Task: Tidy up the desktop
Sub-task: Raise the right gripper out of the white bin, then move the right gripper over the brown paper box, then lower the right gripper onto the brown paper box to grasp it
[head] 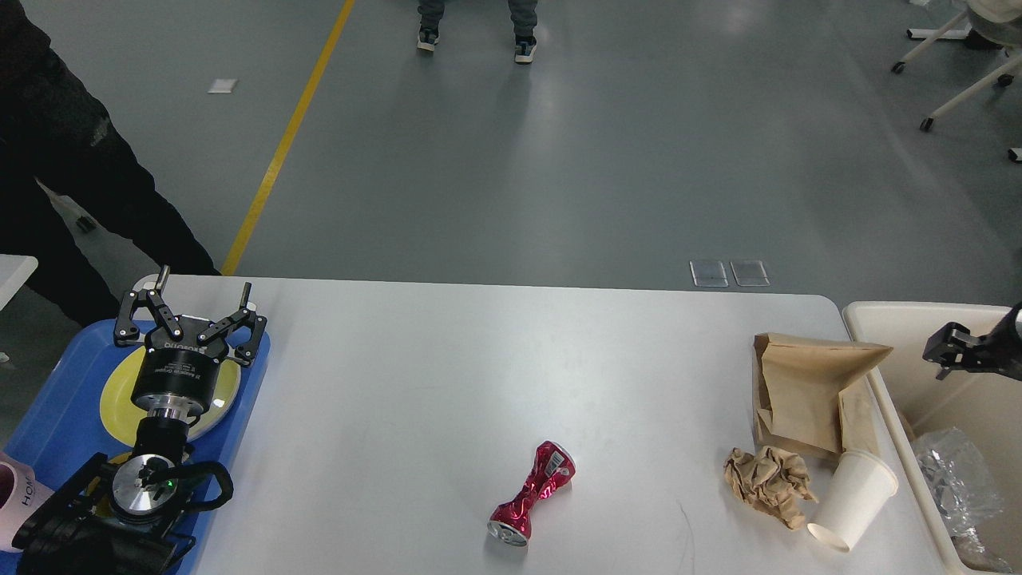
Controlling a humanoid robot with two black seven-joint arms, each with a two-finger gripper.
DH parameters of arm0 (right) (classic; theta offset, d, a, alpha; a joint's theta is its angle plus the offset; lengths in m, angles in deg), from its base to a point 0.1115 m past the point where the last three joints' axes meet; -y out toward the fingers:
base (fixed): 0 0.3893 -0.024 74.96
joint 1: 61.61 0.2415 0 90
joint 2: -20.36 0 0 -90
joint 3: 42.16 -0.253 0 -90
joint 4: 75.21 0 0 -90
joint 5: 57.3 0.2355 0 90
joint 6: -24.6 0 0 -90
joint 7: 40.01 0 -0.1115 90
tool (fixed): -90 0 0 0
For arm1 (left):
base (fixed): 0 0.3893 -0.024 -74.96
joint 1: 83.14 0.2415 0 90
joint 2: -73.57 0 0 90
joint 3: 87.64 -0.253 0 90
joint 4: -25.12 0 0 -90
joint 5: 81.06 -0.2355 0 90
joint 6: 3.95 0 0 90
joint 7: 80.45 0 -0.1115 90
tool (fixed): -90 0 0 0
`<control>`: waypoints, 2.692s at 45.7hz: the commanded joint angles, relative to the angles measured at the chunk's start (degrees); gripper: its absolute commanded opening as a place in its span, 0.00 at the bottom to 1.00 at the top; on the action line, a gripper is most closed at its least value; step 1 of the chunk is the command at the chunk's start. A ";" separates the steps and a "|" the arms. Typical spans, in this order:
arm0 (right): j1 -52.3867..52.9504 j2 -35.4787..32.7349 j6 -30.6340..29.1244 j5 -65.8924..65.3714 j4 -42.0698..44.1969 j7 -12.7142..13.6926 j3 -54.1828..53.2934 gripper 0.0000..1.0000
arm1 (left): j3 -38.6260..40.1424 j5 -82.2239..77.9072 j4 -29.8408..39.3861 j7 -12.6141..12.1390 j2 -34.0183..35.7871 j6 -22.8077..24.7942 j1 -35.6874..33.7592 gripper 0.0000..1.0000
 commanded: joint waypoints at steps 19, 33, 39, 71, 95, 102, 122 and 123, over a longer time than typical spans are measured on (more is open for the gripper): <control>44.07 3.21 -12.13 4.90 -38.76 0.56 11.23 1.00 | 0.00 0.00 -0.01 0.04 0.07 0.00 0.00 0.96; 54.46 9.53 -11.07 6.21 -50.29 0.03 12.72 1.00 | 0.09 0.00 -0.10 0.04 0.07 0.00 0.09 0.96; 56.57 17.00 -8.36 10.79 -50.03 -5.05 17.99 1.00 | 0.00 0.00 -0.10 0.04 0.07 0.00 0.09 0.96; 43.94 16.92 4.82 10.17 -41.16 -13.77 24.86 1.00 | 0.00 0.00 -0.01 0.04 0.07 0.00 0.09 0.96; -0.72 13.32 23.64 11.23 -10.66 -13.86 15.72 1.00 | 0.00 0.00 -0.01 0.04 0.07 0.00 0.09 0.96; -10.04 13.49 24.35 11.23 -2.32 -13.86 7.99 1.00 | 0.00 0.00 -0.01 -0.05 0.07 0.00 0.09 0.96; -23.31 18.59 25.14 11.23 13.86 -13.77 1.04 1.00 | 0.00 0.00 -0.01 0.04 0.07 0.00 0.09 0.96; -24.28 18.94 25.23 11.23 15.09 -13.77 0.43 1.00 | 0.00 0.00 -0.01 -0.05 0.07 0.00 0.09 0.96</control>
